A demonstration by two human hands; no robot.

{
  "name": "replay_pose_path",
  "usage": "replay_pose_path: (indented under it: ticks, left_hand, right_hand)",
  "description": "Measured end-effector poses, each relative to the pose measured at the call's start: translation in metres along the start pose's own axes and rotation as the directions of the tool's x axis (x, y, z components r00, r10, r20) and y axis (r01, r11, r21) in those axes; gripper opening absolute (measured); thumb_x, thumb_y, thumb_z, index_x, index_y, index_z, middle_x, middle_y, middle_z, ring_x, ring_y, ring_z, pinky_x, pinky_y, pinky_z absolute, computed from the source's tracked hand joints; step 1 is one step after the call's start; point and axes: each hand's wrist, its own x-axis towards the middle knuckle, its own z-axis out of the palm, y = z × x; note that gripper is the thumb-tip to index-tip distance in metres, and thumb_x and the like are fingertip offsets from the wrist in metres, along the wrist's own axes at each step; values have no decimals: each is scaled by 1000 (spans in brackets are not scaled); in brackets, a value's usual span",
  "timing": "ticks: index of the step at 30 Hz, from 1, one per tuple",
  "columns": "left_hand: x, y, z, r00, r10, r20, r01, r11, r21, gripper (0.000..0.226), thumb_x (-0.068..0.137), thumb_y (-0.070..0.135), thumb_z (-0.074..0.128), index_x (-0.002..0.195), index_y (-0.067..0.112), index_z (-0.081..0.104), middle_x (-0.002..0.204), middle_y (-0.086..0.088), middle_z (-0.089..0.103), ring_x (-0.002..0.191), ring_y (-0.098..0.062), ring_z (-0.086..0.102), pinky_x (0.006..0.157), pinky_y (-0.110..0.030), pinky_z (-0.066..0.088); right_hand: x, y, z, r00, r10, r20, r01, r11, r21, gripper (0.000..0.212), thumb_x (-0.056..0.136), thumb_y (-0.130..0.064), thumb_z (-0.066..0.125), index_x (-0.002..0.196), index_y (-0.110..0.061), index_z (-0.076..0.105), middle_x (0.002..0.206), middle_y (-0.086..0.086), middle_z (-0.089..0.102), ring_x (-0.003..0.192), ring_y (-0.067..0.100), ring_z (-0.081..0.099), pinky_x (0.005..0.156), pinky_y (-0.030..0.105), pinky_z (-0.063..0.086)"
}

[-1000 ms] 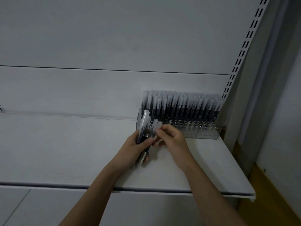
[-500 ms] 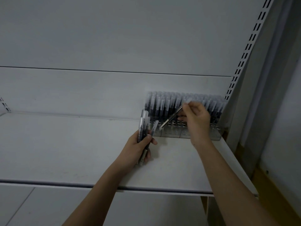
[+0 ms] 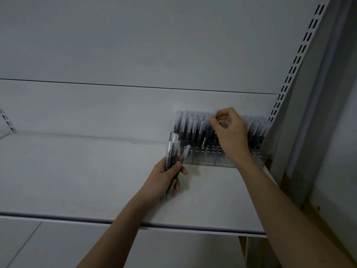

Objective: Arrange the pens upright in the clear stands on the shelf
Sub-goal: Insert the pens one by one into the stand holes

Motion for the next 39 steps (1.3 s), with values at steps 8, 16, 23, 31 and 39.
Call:
replay_pose_path:
  ticks: [8, 16, 23, 31, 39]
  left_hand:
    - [-2, 1, 1, 1000, -1, -6, 1, 1000, 9, 18, 105, 20, 46, 115, 8, 54, 93, -3, 70, 51, -20, 52, 49, -31, 43]
    - [-2, 5, 5, 1000, -8, -21, 9, 999, 41, 25, 105, 17, 44, 113, -4, 55, 80, 1, 71, 45, -15, 51, 42, -26, 42]
    - [1, 7, 15, 1000, -5, -7, 5, 996, 86, 22, 105, 17, 44, 113, 3, 59, 80, -6, 73, 46, -18, 53, 43, -26, 44]
    - [13, 4, 37, 999, -5, 50, 2, 998, 65, 20, 105, 19, 46, 108, 6, 60, 93, -14, 72, 52, -28, 57, 47, -31, 47]
    - [17, 3, 48, 1000, -3, -15, 2, 996, -84, 24, 104, 19, 46, 121, 5, 56, 101, -15, 72, 69, -35, 67, 66, -43, 55]
  right_hand:
    - [-22, 18, 11, 980, 146, 136, -121, 976, -180, 14, 92, -19, 70, 96, -14, 58, 84, -7, 60, 74, 4, 57, 67, 16, 46]
    - [-71, 23, 11, 956, 218, 198, -237, 969, 75, 3, 96, -19, 64, 94, -20, 63, 86, -3, 66, 74, 11, 64, 68, 29, 55]
    - [-86, 21, 12, 865, 339, 370, -436, 873, 220, 9, 97, -20, 63, 102, -15, 68, 89, -4, 72, 71, 14, 67, 62, 25, 52]
    - [-75, 25, 5, 880, 400, 256, -462, 845, 268, 11, 92, -16, 70, 99, -8, 69, 87, 7, 73, 68, 12, 66, 64, 29, 53]
    - [-43, 10, -22, 930, 350, 110, -366, 866, 340, 9, 91, -8, 68, 94, -16, 69, 90, 1, 73, 77, 11, 70, 67, 24, 58]
